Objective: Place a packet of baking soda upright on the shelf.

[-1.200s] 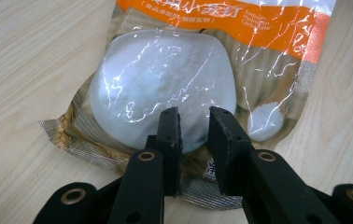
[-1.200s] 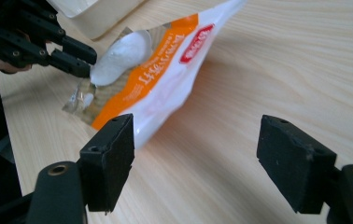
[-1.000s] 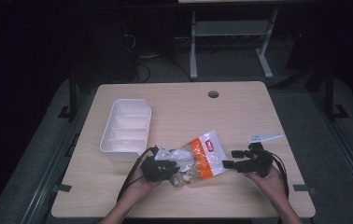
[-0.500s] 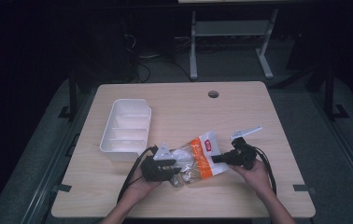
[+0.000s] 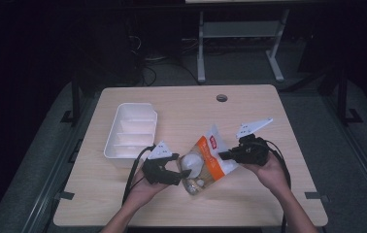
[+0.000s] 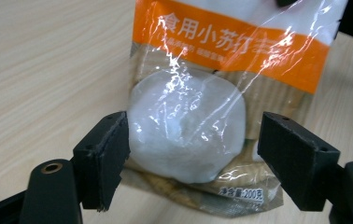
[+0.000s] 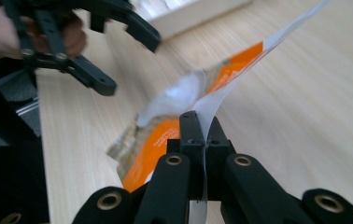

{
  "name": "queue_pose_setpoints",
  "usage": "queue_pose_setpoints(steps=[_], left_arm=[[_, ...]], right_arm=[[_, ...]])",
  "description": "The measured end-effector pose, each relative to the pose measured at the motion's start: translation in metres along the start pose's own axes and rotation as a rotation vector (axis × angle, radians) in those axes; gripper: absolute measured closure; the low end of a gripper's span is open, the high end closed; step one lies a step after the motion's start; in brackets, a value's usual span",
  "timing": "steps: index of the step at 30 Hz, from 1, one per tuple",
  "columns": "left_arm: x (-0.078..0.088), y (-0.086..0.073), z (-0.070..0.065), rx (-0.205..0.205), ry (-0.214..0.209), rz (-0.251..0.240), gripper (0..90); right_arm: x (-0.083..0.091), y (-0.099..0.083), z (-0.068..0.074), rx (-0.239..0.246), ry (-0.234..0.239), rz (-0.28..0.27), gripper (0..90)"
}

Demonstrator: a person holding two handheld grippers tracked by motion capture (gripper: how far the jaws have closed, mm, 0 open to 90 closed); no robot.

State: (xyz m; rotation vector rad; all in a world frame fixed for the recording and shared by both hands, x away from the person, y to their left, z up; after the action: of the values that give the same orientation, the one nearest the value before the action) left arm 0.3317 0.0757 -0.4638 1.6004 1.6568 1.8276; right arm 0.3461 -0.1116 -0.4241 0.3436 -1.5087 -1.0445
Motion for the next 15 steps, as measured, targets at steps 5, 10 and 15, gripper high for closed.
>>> queue_pose_setpoints(steps=[5,10,15], left_arm=[[-0.004,0.014,-0.004,-0.006,-0.015,-0.043,21.7],[-0.012,0.023,-0.009,-0.009,-0.049,-0.037,21.6],[-0.019,0.028,-0.015,-0.022,-0.096,-0.036,22.5]], right_arm=[[0.015,0.017,0.007,0.095,-0.012,0.03,90.0],[0.027,0.025,0.016,0.187,-0.02,0.047,90.0],[0.038,0.028,0.025,0.278,0.004,0.078,90.0]])
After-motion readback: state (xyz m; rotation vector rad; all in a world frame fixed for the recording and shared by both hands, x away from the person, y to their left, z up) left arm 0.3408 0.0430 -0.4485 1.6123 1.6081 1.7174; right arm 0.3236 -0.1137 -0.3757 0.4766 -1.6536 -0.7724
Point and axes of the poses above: each handheld gripper's, and its own axes: x roughly backward along the jaws, y roughly out of its top, z roughly to its left, the point moved 8 cm from there along -x, roughly forward along the jaws, and after that the axes turned 6 degrees about x, right-handed, at the moved point
